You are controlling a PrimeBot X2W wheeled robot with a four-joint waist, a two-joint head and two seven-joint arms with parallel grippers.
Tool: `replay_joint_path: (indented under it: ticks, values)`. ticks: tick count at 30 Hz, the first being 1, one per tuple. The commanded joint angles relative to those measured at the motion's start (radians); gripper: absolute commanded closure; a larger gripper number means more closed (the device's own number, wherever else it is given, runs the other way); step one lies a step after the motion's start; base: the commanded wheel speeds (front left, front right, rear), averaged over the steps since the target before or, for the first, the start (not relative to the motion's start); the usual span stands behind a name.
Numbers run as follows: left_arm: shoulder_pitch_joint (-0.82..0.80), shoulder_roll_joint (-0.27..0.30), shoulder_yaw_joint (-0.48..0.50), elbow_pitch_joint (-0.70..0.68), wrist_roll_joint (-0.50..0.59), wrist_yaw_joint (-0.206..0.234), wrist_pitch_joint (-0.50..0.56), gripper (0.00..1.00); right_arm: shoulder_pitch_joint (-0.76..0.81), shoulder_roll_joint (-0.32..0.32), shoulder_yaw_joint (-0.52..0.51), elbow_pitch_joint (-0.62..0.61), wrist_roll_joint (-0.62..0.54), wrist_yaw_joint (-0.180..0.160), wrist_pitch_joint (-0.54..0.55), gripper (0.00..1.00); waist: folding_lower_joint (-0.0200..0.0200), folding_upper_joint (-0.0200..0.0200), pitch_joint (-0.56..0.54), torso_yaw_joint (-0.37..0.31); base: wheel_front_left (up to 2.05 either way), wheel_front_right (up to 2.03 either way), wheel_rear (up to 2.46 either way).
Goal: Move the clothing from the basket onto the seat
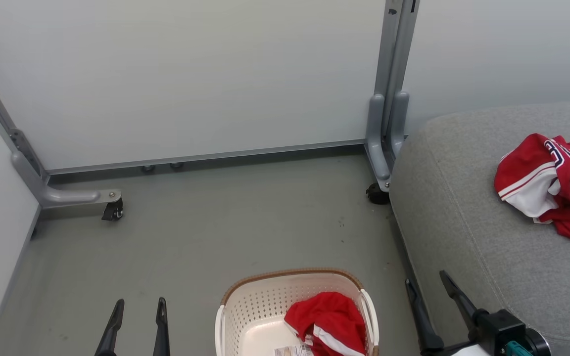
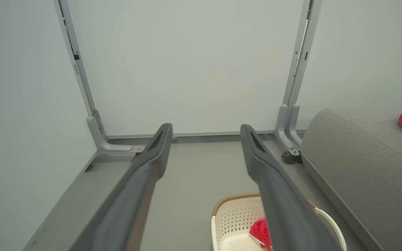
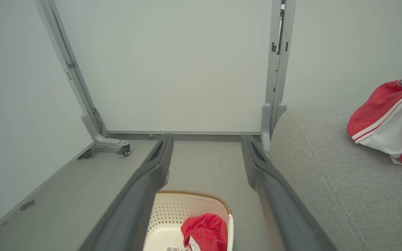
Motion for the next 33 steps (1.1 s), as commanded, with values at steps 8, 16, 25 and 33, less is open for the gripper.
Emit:
replay_joint_path:
  ticks: [8, 16, 25, 33]
  values:
    - [0.022, 0.0, 0.004, 0.012, 0.011, -0.014, 0.001, 0.0, 0.023, -0.002, -0.002, 0.002, 0.002, -0.001, -0.003, 0.0, 0.0001, 0.0, 0.0, -0.022, 0.0, 0.0, 0.0]
    - [0.01, 0.0, 0.0, 0.015, 0.018, -0.017, 0.001, 0.0, 0.017, -0.002, -0.006, -0.005, 0.002, -0.001, -0.003, 0.0, 0.0001, 0.0, 0.019, -0.023, 0.0, 0.0, 0.0]
    - [0.001, 0.0, -0.013, 0.018, 0.021, -0.009, 0.001, 0.0, 0.007, -0.002, -0.012, -0.009, 0.017, -0.001, -0.003, 0.0, 0.0001, 0.0, 0.039, -0.022, 0.0, 0.0, 0.0]
    - [-0.013, 0.0, -0.02, 0.025, 0.015, -0.01, 0.001, 0.0, -0.004, -0.002, -0.017, -0.011, 0.009, -0.001, -0.003, 0.0, 0.0001, 0.0, 0.063, -0.018, 0.0, 0.0, 0.0]
